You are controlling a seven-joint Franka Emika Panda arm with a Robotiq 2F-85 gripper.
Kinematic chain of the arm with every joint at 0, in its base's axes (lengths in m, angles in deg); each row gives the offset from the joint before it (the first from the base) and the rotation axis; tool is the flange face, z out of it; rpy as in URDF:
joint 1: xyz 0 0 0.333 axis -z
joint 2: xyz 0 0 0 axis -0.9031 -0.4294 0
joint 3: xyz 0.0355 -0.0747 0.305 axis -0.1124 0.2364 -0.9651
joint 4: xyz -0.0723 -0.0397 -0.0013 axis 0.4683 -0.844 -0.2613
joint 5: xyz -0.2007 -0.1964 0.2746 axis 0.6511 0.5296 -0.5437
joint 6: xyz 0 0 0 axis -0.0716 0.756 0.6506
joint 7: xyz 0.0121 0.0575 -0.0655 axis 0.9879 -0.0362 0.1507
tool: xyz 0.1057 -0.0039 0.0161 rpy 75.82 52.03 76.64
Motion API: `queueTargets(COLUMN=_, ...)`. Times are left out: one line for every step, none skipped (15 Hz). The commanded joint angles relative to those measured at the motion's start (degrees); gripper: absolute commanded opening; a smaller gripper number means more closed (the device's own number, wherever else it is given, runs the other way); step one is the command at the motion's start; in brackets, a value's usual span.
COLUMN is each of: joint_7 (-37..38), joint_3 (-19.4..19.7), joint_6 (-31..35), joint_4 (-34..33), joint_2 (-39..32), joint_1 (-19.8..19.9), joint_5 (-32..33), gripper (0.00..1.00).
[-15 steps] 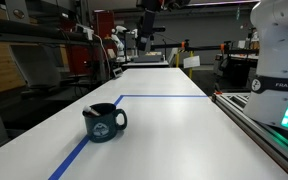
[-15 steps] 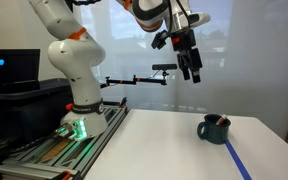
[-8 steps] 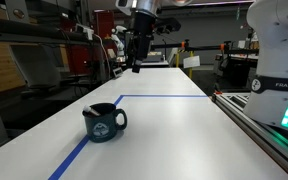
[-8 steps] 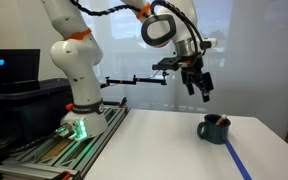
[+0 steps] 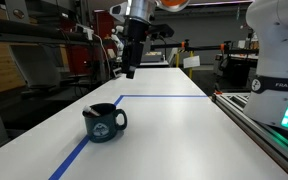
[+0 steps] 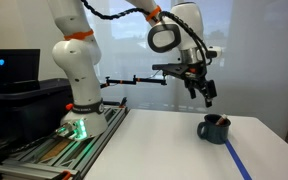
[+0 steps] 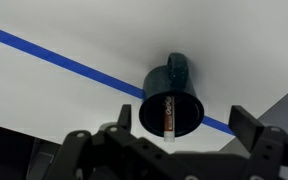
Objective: Remove the marker from the cup and put it on the table
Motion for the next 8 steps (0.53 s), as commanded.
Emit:
queueTargets(joint_7=-1.19, joint_3=-1.75, joint_6=0.86, joint_4=-4.03, joint_2=-4.18, joint_1=0.68, joint_5=-3.21, gripper=1.0)
queueTargets(joint_7=-2.06, joint_3=-2.15, joint_6=0.54, joint_4=-4.74, joint_2=-4.7, joint_1=0.51, joint_5=-4.31, gripper=1.0)
queueTargets(joint_7=-3.11, joint_3=-2.78, joint_6=0.21, joint_4=-5.47, joint_2=-5.38, joint_1=0.5, joint_5=-5.24, gripper=1.0)
queueTargets(joint_7=-3.0, joint_3=-3.61, joint_6=0.21, joint_4=-6.09, joint_2=-6.09, joint_1=1.22, joint_5=-4.71, gripper=1.0)
queueTargets(joint_7=-1.17, joint_3=-4.34, joint_6=-0.06, joint_4=-4.15, joint_2=-4.09, joint_1=2.5, joint_5=-2.99, gripper=1.0)
queueTargets(joint_7=-1.15, joint_3=-4.93, joint_6=-0.05, joint_4=-4.74, joint_2=-4.79, joint_1=2.67, joint_5=-2.99, gripper=1.0)
queueTargets(joint_7=-1.12, joint_3=-5.29, joint_6=-0.05, joint_4=-5.18, joint_2=-5.34, joint_1=2.81, joint_5=-2.97, gripper=1.0)
queueTargets(joint_7=-1.11, joint_3=-5.45, joint_6=-0.04, joint_4=-5.43, joint_2=-5.68, joint_1=2.91, joint_5=-2.95, gripper=1.0)
